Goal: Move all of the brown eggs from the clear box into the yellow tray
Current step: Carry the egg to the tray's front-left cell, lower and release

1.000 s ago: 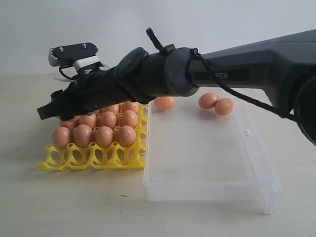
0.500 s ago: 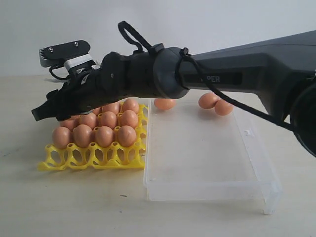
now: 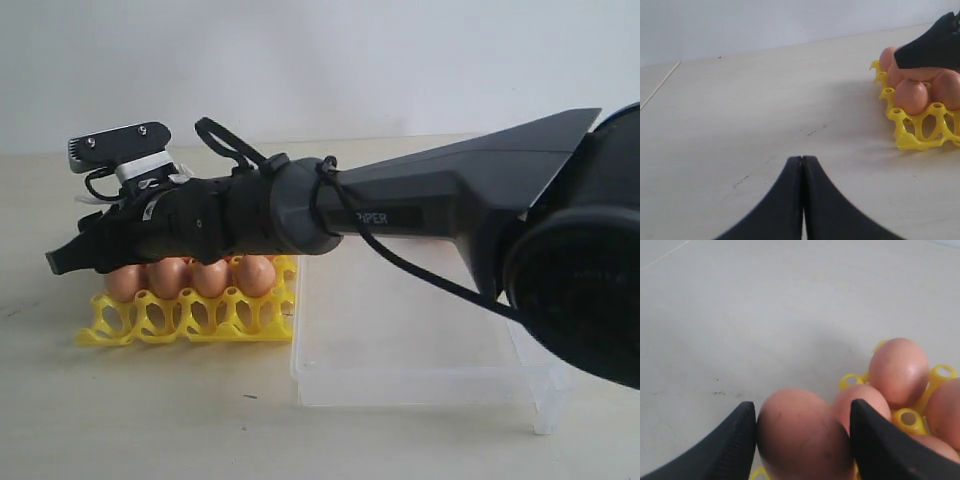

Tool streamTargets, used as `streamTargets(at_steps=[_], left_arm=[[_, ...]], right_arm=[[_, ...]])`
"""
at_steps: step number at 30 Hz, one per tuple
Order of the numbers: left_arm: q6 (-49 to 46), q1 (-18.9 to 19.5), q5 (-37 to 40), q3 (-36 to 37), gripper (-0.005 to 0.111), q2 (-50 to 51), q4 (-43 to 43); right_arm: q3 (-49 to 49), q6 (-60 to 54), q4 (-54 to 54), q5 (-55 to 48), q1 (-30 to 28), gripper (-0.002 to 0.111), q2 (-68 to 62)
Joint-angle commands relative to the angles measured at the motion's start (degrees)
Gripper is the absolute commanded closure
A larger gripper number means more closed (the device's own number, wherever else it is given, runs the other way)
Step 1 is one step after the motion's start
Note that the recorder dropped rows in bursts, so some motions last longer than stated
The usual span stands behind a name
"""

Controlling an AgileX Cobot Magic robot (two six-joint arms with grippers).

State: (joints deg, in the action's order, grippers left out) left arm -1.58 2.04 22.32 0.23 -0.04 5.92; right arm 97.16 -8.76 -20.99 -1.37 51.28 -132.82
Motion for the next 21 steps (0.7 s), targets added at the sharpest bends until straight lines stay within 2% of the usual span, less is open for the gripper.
streamTargets(at_steps=[1,14,21], left_arm=[[0.3,-0.3,-0.5,-0.2,0.107,0.0,-0.1],[0.3,-0.3,-0.5,-0.2,0.107,0.0,-0.1],[0.3,-0.3,-0.5,-0.2,0.107,0.0,-0.1]], right_arm=[[0.2,1.4,1.5,3.6,0.9,0.108,-0.9],[-0.3,1.4,4.2,-1.9,2.5,0.108,5.2],[-8.1,1.5,4.0,4.7,4.0,0.108,6.4]])
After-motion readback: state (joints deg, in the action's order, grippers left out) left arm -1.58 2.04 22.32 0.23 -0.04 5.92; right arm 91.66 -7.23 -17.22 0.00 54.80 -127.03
